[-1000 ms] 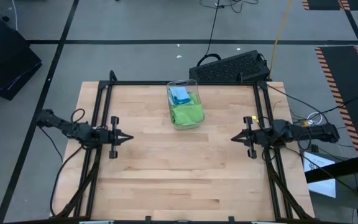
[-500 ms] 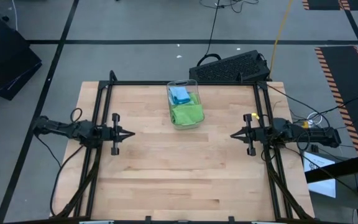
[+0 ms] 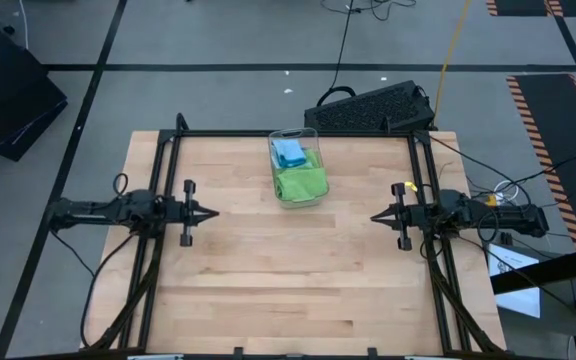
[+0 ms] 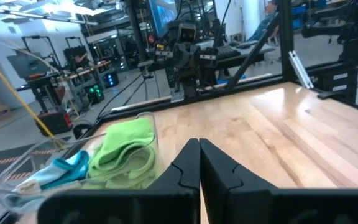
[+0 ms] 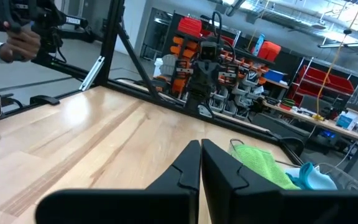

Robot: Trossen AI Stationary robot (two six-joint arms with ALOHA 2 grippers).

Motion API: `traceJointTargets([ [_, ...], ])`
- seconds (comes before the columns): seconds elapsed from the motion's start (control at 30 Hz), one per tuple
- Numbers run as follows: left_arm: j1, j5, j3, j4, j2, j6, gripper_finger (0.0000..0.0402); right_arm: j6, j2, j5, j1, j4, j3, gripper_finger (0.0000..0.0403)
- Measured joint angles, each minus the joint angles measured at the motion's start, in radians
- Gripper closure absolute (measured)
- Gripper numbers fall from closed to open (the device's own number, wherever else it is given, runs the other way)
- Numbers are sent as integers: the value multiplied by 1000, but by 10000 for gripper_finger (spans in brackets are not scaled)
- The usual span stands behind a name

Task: Fold microfiber towels
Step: Return to Home Position

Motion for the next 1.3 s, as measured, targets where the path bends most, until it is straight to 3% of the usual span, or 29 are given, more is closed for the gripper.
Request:
traceJointTargets([
  [0.33, 19, 3, 0, 1, 73, -23, 398, 0, 0, 0, 0, 1, 0, 397],
  [0.6, 19, -2, -1, 4, -13, -47, 400, 0, 0, 0, 0, 2, 0, 397],
  [1.0, 19, -1, -1, 4, -12, 0, 400, 0, 0, 0, 0, 2, 0, 397],
  [1.3, 19, -1, -1, 5, -12, -26, 371, 0, 0, 0, 0, 2, 0, 397],
])
